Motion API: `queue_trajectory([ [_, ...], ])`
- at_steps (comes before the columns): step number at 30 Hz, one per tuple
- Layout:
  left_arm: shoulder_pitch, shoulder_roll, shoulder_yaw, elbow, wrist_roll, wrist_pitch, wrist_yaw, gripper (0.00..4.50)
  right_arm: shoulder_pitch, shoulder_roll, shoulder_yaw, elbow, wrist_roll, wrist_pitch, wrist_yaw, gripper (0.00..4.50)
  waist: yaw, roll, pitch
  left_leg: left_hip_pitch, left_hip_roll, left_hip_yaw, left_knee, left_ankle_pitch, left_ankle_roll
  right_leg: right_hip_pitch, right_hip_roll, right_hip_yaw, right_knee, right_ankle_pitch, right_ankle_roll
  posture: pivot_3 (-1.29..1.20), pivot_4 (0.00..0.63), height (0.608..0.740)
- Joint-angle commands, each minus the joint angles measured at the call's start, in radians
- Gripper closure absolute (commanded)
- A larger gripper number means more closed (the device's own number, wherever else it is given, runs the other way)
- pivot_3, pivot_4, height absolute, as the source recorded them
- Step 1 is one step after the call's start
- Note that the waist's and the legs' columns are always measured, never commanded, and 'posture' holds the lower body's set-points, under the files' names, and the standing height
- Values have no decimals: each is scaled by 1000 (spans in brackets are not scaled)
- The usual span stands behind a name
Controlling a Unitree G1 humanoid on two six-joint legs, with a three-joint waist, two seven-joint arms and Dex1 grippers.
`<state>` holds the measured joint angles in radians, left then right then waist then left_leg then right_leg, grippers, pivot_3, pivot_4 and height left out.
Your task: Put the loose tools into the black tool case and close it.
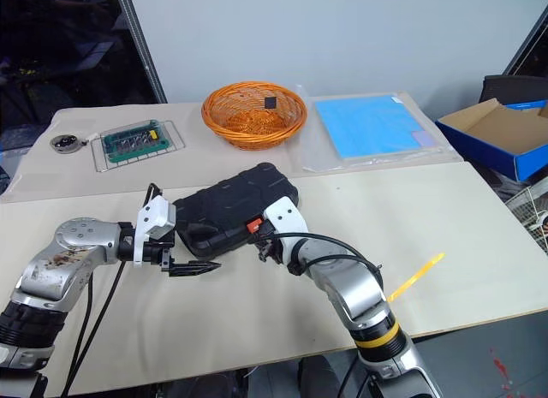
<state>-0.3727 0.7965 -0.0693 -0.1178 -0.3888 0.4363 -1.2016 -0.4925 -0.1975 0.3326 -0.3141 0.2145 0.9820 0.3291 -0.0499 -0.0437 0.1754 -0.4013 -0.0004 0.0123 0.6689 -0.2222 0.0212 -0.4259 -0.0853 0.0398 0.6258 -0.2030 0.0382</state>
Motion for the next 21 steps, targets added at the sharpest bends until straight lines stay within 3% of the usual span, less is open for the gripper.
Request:
queue_trajectory([
  [1,20,-6,-40,7,20,20,1,0,-56,40,-30,62,-1,-95,14,2012,-2,0,0,2,1,0,0,0,0,1,1,0,0,0,0,0,150,740],
  [6,26,-9,-34,6,16,22,11,0,-25,4,-31,-8,11,-58,41,414,2,0,0,2,2,0,0,0,0,2,2,0,1,-2,4,0,150,740],
  [14,21,-17,-28,29,19,20,19,0,53,-92,-101,-189,77,85,70,414,7,0,0,1,0,0,0,0,0,1,-1,0,0,0,0,0,150,740],
  [17,14,-24,-35,45,30,12,24,0,60,-79,-123,-179,104,110,77,1065,7,0,0,2,0,0,0,0,0,2,0,0,0,-3,4,0,150,740],
  [21,12,-27,-40,56,36,5,26,0,31,-22,-147,-106,113,99,56,2390,7,1,-1,3,0,0,0,0,0,2,0,0,0,-4,5,0,150,740],
])
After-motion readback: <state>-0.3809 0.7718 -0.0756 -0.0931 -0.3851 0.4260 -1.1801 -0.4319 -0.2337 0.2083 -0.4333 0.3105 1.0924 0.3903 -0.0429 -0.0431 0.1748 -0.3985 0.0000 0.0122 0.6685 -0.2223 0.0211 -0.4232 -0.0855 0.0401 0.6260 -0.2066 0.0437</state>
